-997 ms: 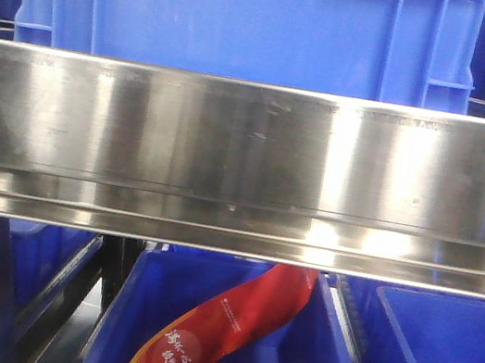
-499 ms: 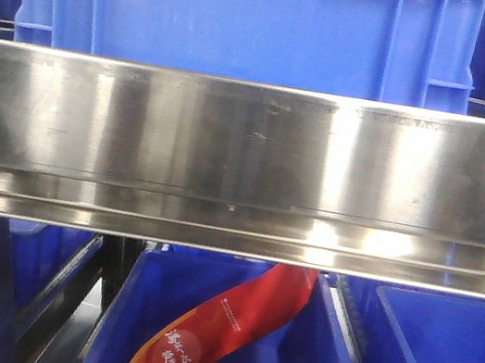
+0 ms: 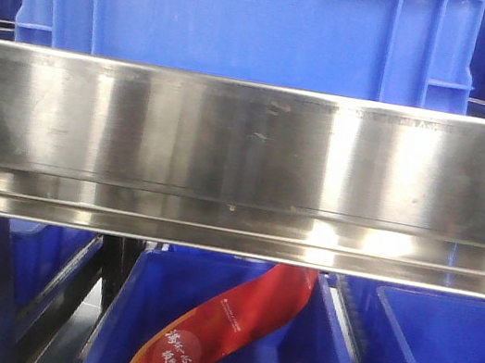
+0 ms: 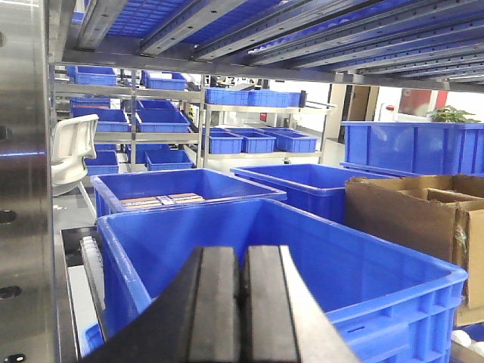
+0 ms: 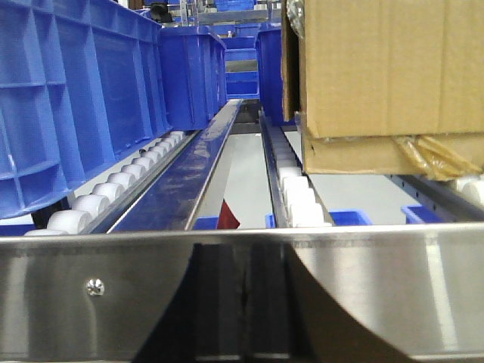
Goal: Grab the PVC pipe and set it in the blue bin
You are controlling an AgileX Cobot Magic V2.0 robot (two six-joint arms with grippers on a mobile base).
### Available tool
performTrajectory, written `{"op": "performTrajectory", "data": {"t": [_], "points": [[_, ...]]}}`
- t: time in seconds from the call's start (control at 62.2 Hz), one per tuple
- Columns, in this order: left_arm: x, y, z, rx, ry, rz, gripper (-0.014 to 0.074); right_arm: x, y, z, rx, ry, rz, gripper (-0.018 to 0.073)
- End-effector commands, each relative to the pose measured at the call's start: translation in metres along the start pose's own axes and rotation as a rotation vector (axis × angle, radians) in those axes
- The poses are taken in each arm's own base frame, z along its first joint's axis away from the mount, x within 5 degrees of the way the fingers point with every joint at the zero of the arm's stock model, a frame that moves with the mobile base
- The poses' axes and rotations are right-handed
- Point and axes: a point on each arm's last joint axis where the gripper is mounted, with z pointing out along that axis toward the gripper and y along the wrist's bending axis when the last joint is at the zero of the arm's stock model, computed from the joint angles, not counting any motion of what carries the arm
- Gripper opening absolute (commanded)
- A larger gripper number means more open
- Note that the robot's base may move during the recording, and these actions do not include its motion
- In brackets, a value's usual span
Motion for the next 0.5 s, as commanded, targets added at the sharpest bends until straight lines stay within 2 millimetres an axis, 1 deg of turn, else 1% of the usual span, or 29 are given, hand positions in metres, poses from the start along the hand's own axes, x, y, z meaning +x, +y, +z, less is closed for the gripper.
{"op": "performTrajectory", "data": {"t": [0.0, 0.273, 0.402, 0.483], "points": [[-0.0031, -0.0006, -0.0021, 0.005, -0.023, -0.002, -0.0111, -0.0036, -0.0001, -0.0003, 0.004, -0.042, -0.019, -0.0168], [-0.0031, -0.0006, -0.0021, 0.005, -0.023, -0.002, -0.0111, -0.0034, -0.0001, -0.0003, 0.004, -0.040, -0.019, -0.0168], [-0.0031, -0.0006, -0.0021, 0.005, -0.023, -0.002, -0.0111, -0.0041, -0.0001, -0.0003, 0.004, -0.047, -0.071, -0.0168], [-0.0031, -0.0006, -0.0021, 0.005, -0.023, -0.002, -0.0111, -0.0042, 0.0000, -0.0003, 0.004, -0.049, -0.075, -0.0168]]}}
